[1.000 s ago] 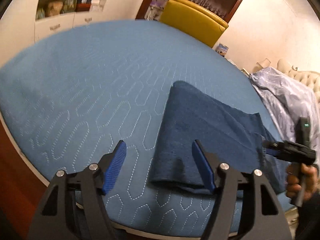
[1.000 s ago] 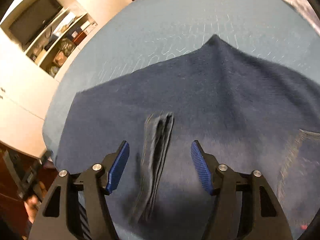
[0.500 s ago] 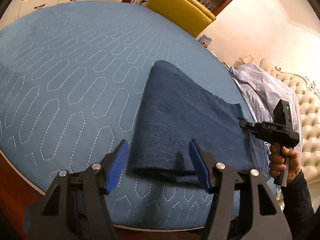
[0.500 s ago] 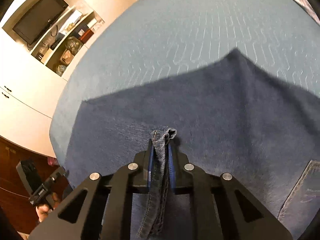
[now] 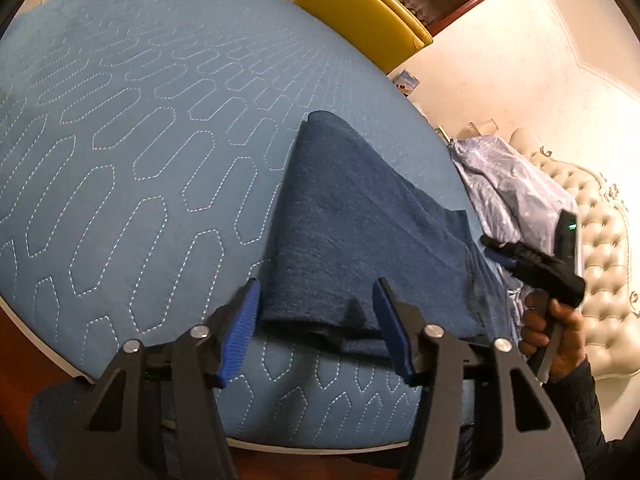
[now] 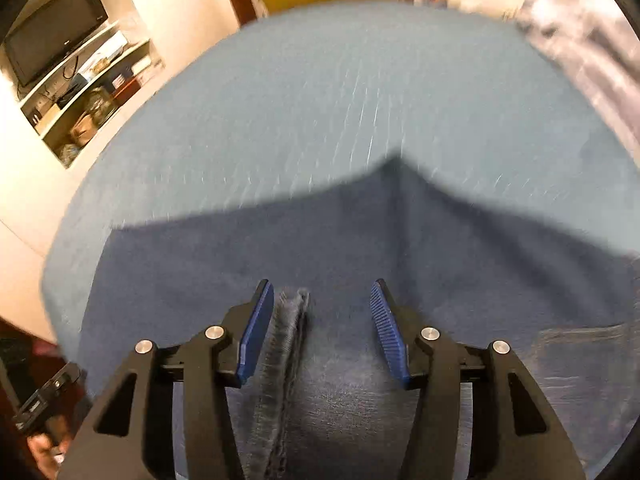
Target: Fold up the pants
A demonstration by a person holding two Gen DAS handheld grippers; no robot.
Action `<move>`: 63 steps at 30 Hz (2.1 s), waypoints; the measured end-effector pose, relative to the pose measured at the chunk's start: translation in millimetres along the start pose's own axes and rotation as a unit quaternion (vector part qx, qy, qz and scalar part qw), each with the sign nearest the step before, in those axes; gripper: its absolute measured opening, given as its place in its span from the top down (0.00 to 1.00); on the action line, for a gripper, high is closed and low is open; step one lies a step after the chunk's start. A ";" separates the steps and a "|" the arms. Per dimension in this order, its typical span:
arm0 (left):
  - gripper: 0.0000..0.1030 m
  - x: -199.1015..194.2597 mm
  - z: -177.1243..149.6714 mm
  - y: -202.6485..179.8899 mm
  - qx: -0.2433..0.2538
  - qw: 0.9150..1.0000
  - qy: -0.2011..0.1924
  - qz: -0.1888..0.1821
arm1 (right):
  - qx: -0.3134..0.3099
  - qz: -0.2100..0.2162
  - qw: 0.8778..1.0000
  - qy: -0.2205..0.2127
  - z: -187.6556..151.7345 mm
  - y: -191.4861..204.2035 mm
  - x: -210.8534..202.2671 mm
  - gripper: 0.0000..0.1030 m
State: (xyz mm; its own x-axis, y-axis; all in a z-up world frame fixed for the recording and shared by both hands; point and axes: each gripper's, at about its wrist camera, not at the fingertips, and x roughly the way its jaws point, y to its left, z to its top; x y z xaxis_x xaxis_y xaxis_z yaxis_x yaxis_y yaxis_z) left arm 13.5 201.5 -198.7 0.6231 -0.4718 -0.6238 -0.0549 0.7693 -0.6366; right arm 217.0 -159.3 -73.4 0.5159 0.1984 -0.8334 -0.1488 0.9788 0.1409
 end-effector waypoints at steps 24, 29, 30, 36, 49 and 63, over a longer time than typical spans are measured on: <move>0.73 -16.6 -4.7 -30.6 0.033 0.998 -0.044 0.039 | -0.183 -0.070 0.967 0.164 7.0 313.6 130.5 0.57; 0.42 -5.0 -9.9 -18.4 0.003 0.998 -0.034 0.052 | -0.170 -0.044 0.973 0.149 3.4 303.2 117.6 0.71; 0.42 -2.9 -10.5 -19.7 0.004 0.998 -0.033 0.054 | -0.164 -0.034 0.975 0.148 4.0 301.5 114.4 0.71; 0.74 12.4 -4.2 -34.1 0.016 0.998 -0.016 0.060 | -0.139 0.008 0.980 0.141 14.8 287.7 102.3 0.76; 0.86 6.7 -1.2 -101.1 0.111 0.984 -0.038 0.133 | -0.102 0.075 0.984 0.126 36.5 245.3 73.2 0.81; 0.88 0.2 -4.9 -132.5 0.159 0.974 -0.054 0.151 | -0.070 0.111 0.984 0.120 48.2 215.1 43.1 0.71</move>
State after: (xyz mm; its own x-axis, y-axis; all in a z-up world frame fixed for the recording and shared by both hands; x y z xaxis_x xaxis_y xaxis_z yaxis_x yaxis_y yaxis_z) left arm 17.0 97.4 -116.7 0.6949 -0.1688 -0.6990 -0.0138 0.9687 -0.2477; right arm 247.8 62.3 -53.3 0.2468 0.3714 -0.8951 -0.3591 0.8929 0.2714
